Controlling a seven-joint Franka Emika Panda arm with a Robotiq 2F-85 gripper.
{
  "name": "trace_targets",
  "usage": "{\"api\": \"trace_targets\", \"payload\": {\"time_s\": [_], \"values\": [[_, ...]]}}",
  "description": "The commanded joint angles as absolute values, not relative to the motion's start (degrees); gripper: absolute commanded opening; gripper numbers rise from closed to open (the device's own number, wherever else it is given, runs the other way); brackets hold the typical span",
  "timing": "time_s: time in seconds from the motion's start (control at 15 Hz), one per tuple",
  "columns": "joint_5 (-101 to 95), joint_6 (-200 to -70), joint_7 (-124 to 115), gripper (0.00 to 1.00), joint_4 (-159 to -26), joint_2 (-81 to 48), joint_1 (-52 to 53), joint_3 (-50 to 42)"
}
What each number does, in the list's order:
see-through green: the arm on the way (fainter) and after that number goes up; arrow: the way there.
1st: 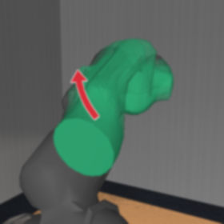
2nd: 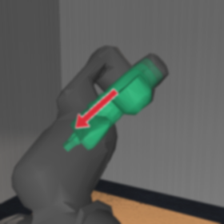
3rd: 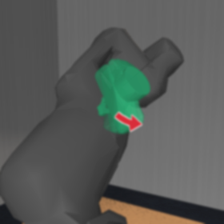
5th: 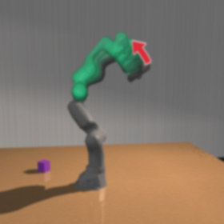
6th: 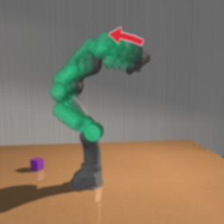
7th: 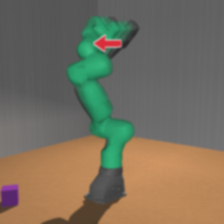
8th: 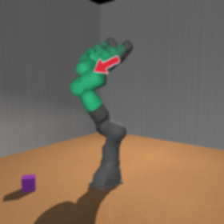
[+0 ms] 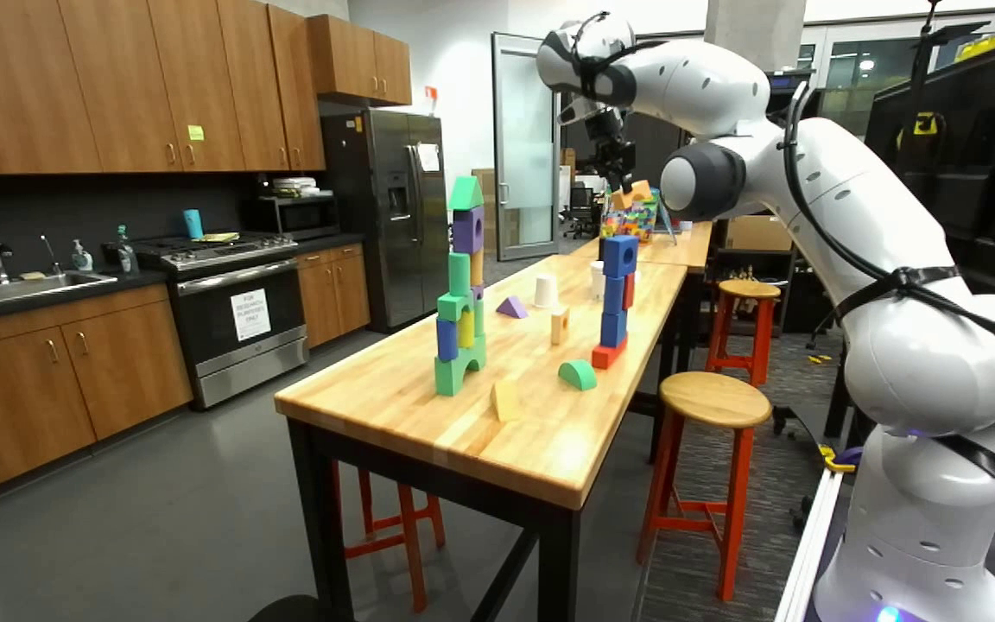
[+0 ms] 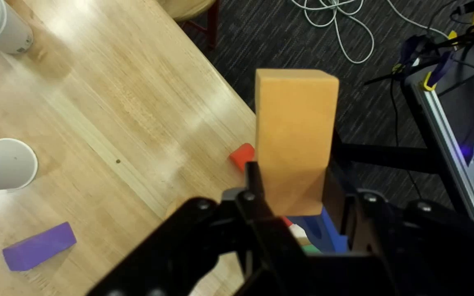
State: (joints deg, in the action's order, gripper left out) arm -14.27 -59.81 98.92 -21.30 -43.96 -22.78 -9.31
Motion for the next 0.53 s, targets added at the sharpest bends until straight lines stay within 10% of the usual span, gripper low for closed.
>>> {"api": "trace_targets", "payload": {"time_s": [0.0,0.47], "values": [[-13.5,-61.6,101.1,0.15,-22.1,-42.2,-24.1,-9.2],[-13.5,-65.1,103.2,0.15,-22.9,-39.8,-25.2,-9.5]]}}
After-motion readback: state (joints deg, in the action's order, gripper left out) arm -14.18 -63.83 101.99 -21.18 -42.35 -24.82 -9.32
